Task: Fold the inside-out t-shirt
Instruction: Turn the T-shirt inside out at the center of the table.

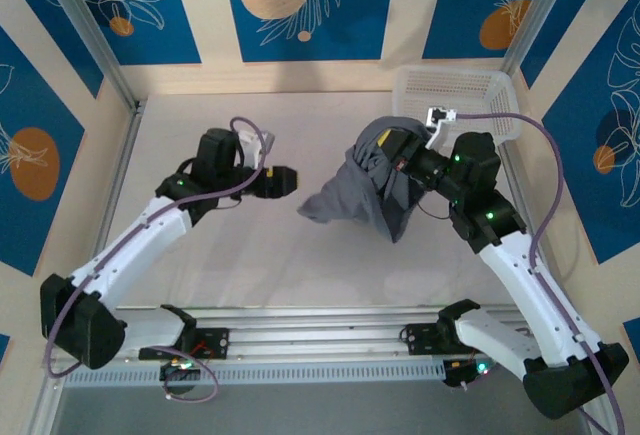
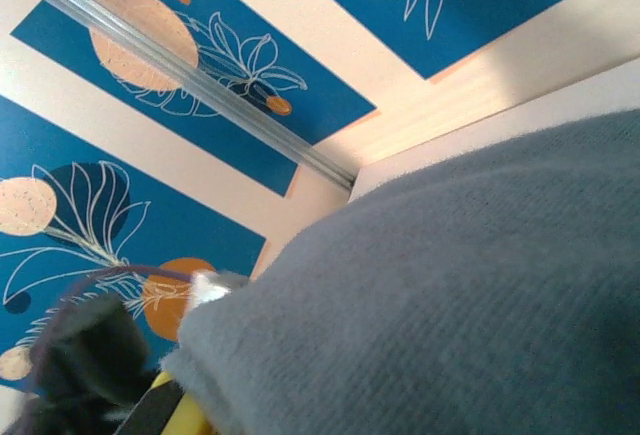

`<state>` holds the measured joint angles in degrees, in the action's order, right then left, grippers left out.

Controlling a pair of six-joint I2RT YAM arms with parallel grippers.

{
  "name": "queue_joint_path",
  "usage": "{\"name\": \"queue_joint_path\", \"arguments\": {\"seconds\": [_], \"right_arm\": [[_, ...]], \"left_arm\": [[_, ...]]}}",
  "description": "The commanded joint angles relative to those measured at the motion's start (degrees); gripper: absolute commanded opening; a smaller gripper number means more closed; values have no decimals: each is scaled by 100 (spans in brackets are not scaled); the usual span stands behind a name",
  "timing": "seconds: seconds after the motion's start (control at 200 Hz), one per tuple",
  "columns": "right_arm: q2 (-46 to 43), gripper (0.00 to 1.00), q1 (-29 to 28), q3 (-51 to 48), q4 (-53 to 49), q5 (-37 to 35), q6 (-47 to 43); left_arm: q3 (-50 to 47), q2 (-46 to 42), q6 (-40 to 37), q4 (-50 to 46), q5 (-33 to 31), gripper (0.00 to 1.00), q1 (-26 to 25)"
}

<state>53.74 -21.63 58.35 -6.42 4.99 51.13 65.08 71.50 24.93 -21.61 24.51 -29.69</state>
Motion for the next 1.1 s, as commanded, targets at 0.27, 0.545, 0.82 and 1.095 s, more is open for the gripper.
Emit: {"name": "queue_joint_path", "arguments": {"seconds": [0.27, 0.545, 0.82, 1.095], "right_arm": [[72, 0, -327, 133, 351, 278, 239], [-371, 0, 505, 532, -37, 714, 864], [-288, 0, 945, 522, 235, 1227, 1171], [24, 0, 948, -292, 1591, 3112, 572]], "left_arm": [[1117, 1540, -23, 32, -140, 58, -975], [-1522, 2107, 610, 1658, -709, 12, 103], [-2462, 1169, 717, 1645, -1094, 48, 1080], [-835, -152, 254, 1374, 1209, 72, 505]]}}
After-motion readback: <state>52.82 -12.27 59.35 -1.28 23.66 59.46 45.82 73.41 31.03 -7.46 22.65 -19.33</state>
